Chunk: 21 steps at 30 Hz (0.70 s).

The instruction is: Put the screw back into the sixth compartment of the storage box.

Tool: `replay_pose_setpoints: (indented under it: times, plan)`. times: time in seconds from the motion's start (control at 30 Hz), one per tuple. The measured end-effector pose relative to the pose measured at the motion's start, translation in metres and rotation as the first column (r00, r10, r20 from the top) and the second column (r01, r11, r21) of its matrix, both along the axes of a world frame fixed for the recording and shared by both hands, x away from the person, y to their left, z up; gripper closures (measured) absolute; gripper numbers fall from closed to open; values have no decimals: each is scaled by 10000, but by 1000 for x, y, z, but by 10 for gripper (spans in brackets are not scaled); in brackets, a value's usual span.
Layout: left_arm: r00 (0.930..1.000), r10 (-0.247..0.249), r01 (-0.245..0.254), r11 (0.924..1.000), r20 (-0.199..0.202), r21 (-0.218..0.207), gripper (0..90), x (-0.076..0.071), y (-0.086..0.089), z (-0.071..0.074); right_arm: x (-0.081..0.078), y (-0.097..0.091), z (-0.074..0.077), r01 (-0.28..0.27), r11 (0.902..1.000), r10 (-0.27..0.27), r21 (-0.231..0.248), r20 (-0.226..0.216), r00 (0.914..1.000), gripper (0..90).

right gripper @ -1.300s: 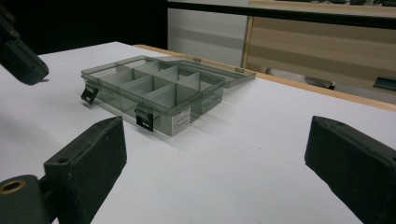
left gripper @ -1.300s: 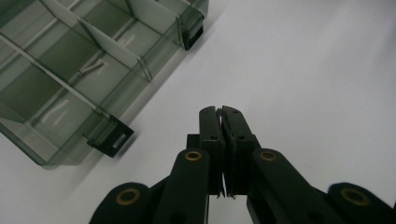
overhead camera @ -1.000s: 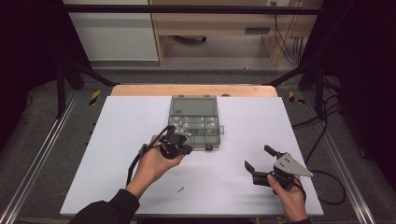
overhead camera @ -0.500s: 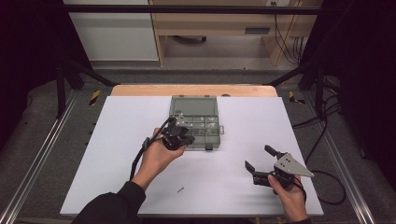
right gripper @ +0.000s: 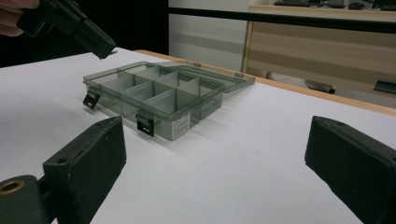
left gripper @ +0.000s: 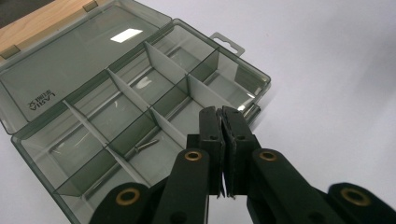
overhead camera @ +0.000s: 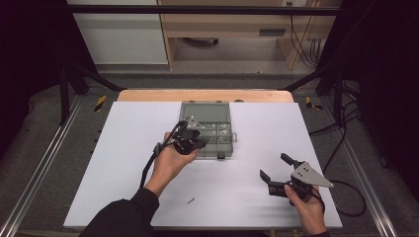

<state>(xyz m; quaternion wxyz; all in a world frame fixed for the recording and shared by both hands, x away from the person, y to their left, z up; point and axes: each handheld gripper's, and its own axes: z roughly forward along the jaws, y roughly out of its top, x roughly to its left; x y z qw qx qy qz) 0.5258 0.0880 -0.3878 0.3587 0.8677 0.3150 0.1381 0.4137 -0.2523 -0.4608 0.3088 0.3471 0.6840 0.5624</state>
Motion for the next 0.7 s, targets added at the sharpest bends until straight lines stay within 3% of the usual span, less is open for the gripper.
replay_pose_setpoints:
  times: [0.13,0.37,0.7]
  plan:
    - [9998,187,-187,9998,-15,-31,876,7,0,-5,0,-1,0,-20,10000,19,24,22,10000,54]
    - [9994,333,-333,9988,16,363,876,16,2,-14,1,-2,0,-26,10000,26,10,11,10000,54]
    - [9985,539,-537,9970,-21,561,873,22,8,-18,0,-2,-1,4,10000,-4,18,-36,10000,54]
